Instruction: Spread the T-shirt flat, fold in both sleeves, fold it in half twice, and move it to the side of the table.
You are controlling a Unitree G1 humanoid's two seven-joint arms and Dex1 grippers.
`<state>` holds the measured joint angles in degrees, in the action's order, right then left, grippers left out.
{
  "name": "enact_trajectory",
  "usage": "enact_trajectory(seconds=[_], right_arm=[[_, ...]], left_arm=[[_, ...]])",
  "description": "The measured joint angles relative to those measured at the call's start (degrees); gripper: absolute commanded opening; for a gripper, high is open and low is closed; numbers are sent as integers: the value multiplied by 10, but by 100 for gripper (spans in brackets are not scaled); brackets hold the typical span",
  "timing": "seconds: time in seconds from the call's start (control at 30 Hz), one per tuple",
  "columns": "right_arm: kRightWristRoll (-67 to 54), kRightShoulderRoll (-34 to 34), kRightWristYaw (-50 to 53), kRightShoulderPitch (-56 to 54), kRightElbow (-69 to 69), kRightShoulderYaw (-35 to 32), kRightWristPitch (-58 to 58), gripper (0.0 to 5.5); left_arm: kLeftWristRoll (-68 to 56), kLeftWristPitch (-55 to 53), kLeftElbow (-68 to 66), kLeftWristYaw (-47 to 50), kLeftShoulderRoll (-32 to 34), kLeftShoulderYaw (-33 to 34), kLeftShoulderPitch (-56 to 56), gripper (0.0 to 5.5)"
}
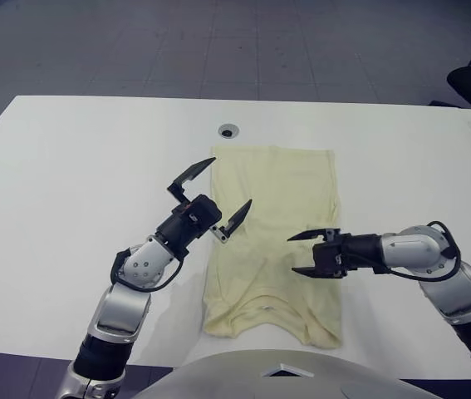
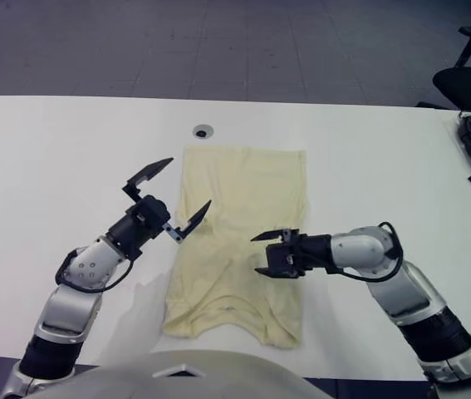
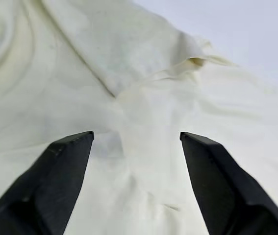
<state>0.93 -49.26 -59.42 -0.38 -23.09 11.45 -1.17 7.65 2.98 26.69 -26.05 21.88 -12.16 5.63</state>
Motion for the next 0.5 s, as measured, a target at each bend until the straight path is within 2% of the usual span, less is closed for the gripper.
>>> enact_trajectory(seconds=[0.13,0.3,0.4,0.5], right_arm=[[-16,0,48,76,-82,-81,-51,451],[-54,7,68,267,-232,-205,-201,536],[-75,7,65,401,-338,-239,-334,536],[-94,-14,62,444,-363,-244,-368,536]], left_arm=[[-28,-28,68,-52,54,18,50,540],[-88,-29,158,-154,162,70,182,540],[-100,-9,194,-217,231,89,277,540],[-72,3,212,-233,255,89,322,540]])
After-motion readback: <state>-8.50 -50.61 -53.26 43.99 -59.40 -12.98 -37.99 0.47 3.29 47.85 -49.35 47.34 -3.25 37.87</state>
